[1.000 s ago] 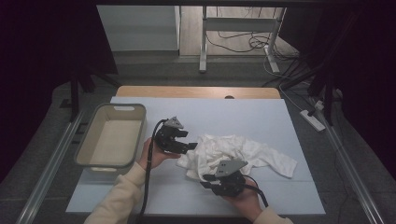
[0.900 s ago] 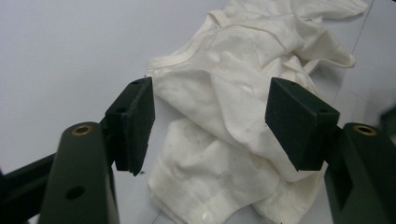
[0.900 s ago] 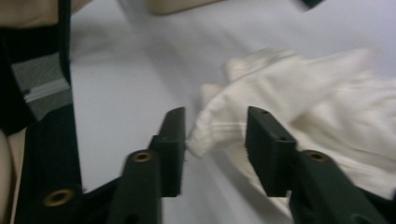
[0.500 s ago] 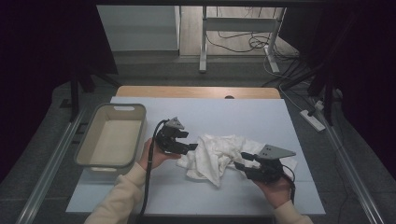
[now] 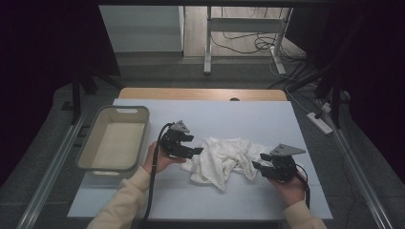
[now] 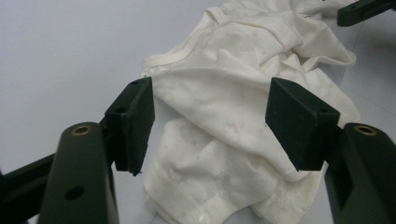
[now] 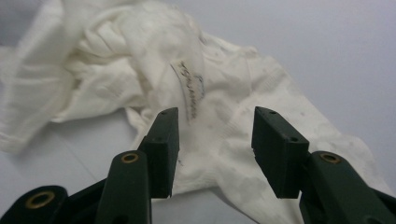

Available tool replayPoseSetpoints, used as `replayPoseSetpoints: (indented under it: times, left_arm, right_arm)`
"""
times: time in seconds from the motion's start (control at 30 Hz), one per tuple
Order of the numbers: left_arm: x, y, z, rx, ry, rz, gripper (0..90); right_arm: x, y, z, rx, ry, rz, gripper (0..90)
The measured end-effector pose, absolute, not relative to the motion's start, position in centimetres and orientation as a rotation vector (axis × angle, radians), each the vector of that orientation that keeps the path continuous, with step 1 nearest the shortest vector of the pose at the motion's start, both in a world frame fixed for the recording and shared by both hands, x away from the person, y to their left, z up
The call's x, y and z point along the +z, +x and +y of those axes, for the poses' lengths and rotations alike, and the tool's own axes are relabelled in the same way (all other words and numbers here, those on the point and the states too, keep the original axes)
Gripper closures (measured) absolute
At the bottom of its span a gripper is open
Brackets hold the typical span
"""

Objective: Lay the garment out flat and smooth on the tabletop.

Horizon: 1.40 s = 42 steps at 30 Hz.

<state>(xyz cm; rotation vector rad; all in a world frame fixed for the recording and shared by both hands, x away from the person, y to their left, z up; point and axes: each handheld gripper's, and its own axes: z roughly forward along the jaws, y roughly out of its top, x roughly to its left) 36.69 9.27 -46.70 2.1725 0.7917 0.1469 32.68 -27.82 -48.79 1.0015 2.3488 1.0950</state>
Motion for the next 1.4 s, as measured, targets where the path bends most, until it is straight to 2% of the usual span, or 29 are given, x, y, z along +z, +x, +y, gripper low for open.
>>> replayPoseSetpoints:
  times: [0.27,0.57,0.63,0.77,0.9,1.0,1.07,1.1,1.4]
  left_arm:
    - [-47.1,36.9,8.7,0.122,2.172,0.79,33.6]
    - [-47.4,38.5,6.1,0.129,2.177,0.754,34.8]
    - [-47.7,39.3,5.3,0.128,2.19,0.751,35.2]
    - [-48.9,40.3,4.5,0.089,2.227,0.764,36.9]
    - [-50.0,40.4,4.1,0.019,2.255,0.746,48.5]
    - [-50.6,40.3,4.0,-0.019,2.281,0.709,70.0]
    - [-50.9,40.2,4.0,-0.03,2.301,0.694,81.7]
    - [-50.9,40.2,4.0,-0.032,2.308,0.688,84.5]
    - [-49.5,39.2,5.7,0.058,2.26,0.688,87.4]
  right_arm:
    - [-50.3,34.0,-27.5,1.007,1.051,2.428,51.9]
    - [-51.5,34.4,-26.0,0.958,1.013,2.51,55.6]
    - [-51.6,34.4,-26.0,0.957,1.016,2.522,58.2]
    - [-51.6,34.3,-25.8,0.967,0.995,2.536,68.7]
    - [-51.5,34.3,-25.8,0.956,0.985,2.542,81.5]
    - [-51.3,34.1,-25.7,0.923,0.947,2.545,87.5]
    - [-51.1,34.0,-25.7,0.905,0.918,2.528,88.3]
    - [-50.8,33.9,-25.8,0.906,0.907,2.51,88.4]
    - [-48.5,33.4,-28.4,1.05,0.962,2.293,88.6]
